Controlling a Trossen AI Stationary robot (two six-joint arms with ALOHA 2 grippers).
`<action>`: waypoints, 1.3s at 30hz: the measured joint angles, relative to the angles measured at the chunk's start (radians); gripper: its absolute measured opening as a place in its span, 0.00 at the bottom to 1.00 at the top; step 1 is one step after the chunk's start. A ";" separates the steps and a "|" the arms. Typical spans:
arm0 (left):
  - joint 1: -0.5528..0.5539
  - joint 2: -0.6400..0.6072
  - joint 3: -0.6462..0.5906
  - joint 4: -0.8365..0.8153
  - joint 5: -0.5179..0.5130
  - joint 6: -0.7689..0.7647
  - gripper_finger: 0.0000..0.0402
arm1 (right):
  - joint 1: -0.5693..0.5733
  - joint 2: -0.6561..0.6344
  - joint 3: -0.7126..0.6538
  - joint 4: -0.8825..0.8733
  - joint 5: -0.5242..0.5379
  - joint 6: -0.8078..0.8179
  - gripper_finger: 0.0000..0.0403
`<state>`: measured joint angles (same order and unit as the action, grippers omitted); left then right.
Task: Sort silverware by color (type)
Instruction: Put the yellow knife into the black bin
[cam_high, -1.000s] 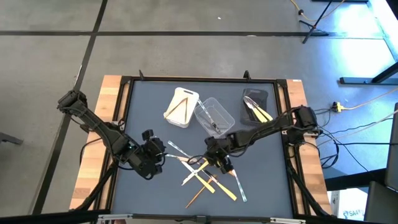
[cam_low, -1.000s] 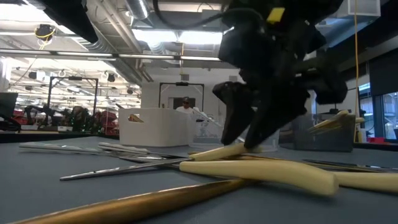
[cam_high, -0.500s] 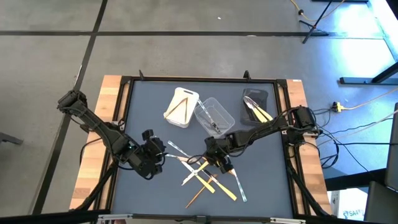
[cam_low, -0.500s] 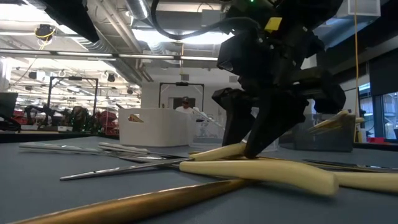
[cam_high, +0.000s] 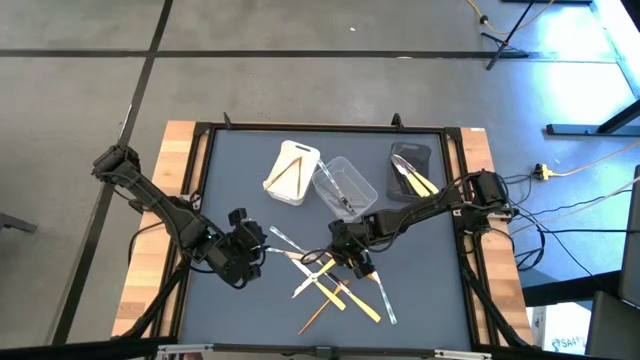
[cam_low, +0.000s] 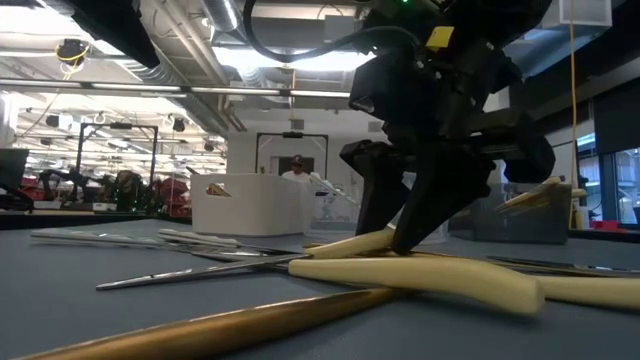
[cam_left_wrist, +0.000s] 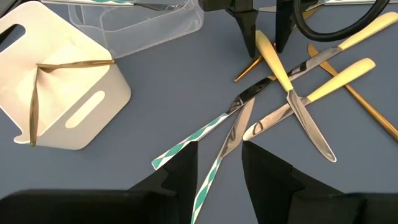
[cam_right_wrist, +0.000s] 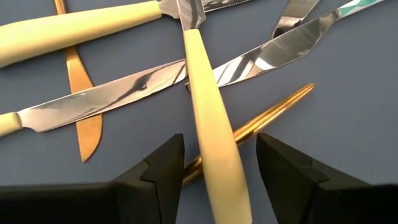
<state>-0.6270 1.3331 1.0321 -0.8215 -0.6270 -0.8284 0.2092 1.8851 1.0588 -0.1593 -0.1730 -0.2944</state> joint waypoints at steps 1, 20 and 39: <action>0.000 0.000 0.000 0.000 0.000 0.000 0.30 | 0.000 0.000 0.000 0.000 0.000 0.000 0.46; 0.000 0.000 0.000 0.000 0.000 0.000 0.30 | 0.000 0.000 0.000 0.000 0.000 0.000 0.29; 0.000 0.000 0.000 0.000 0.000 0.000 0.30 | 0.000 -0.001 0.001 0.003 0.000 0.001 0.14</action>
<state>-0.6270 1.3331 1.0325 -0.8215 -0.6270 -0.8284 0.2092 1.8843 1.0599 -0.1566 -0.1730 -0.2939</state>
